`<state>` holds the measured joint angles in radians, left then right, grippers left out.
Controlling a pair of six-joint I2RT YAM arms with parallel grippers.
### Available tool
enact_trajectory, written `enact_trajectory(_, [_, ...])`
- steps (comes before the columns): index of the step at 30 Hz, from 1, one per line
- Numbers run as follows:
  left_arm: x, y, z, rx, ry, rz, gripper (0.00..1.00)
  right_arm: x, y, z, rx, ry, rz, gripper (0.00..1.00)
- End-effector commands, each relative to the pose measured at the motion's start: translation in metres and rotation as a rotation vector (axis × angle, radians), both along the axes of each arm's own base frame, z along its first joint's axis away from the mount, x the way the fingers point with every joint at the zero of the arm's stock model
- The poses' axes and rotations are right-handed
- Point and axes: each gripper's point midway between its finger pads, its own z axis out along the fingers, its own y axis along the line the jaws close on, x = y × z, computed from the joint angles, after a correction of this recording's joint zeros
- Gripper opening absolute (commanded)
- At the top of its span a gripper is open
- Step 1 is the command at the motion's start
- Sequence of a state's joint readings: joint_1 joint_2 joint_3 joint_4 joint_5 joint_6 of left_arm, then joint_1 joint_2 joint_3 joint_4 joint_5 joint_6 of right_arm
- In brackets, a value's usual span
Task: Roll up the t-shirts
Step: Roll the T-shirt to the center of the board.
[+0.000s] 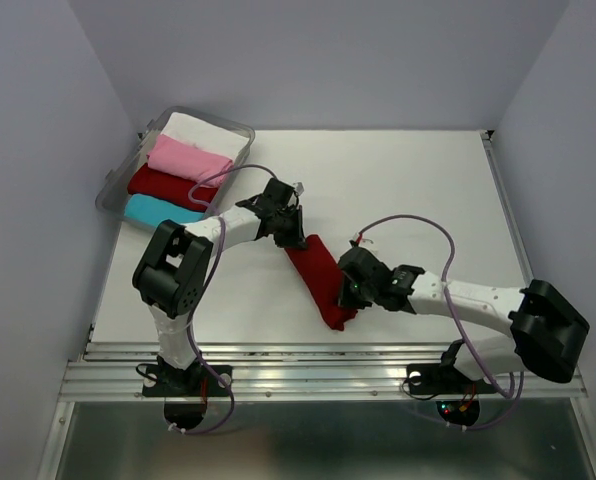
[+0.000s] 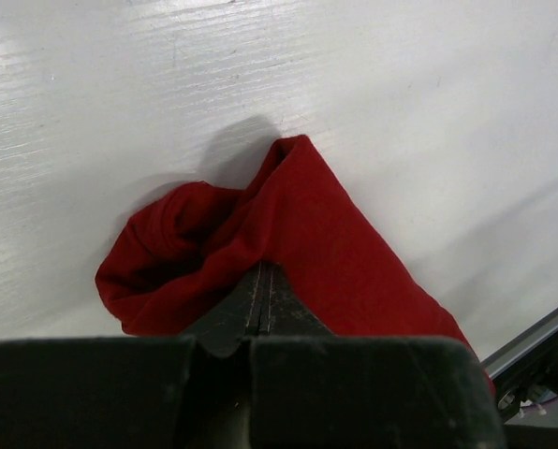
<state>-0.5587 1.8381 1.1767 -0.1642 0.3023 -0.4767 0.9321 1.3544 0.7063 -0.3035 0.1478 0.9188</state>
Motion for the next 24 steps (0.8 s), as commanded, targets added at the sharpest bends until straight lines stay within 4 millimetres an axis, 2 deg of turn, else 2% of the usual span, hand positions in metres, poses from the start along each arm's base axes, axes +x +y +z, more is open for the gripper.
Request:
enact_trajectory(1, [0.003, 0.006, -0.001, 0.014, -0.011, 0.006, 0.00, 0.004, -0.010, 0.032, -0.037, -0.064, -0.018, 0.01])
enact_trajectory(3, [0.004, 0.005, -0.001, 0.014, -0.011, 0.006, 0.00, 0.002, -0.008, 0.047, -0.015, -0.083, -0.019, 0.01])
enact_trajectory(6, [0.006, 0.006, -0.006, 0.019, -0.003, 0.011, 0.00, -0.006, -0.004, 0.048, -0.002, -0.069, -0.004, 0.01])
enact_trajectory(9, [0.006, 0.009, -0.009, 0.028, 0.005, 0.026, 0.00, -0.018, -0.005, 0.026, 0.003, -0.010, -0.021, 0.01])
enact_trajectory(10, [0.005, 0.011, -0.009, 0.029, 0.005, 0.033, 0.00, -0.023, -0.009, 0.013, 0.009, 0.023, -0.056, 0.01])
enact_trajectory(11, [0.005, 0.015, -0.011, 0.036, 0.005, 0.044, 0.00, -0.024, -0.005, 0.011, 0.048, 0.036, -0.078, 0.01])
enact_trajectory(14, [0.000, 0.027, -0.010, 0.040, 0.005, 0.074, 0.00, -0.033, -0.020, -0.009, 0.027, 0.066, -0.118, 0.01])
enact_trajectory(16, [-0.008, 0.037, -0.012, 0.046, 0.008, 0.090, 0.00, -0.032, -0.032, -0.018, -0.018, 0.059, -0.153, 0.01])
enact_trajectory(20, [-0.030, 0.053, -0.017, 0.058, 0.023, 0.107, 0.00, -0.021, -0.057, -0.021, -0.163, 0.006, -0.205, 0.01])
enact_trajectory(22, [-0.036, 0.056, -0.009, 0.045, 0.008, 0.114, 0.00, -0.015, -0.062, -0.019, -0.216, -0.015, -0.212, 0.01])
enact_trajectory(24, [-0.046, 0.062, -0.012, 0.045, 0.020, 0.124, 0.00, -0.004, -0.065, -0.016, -0.281, -0.045, -0.219, 0.01])
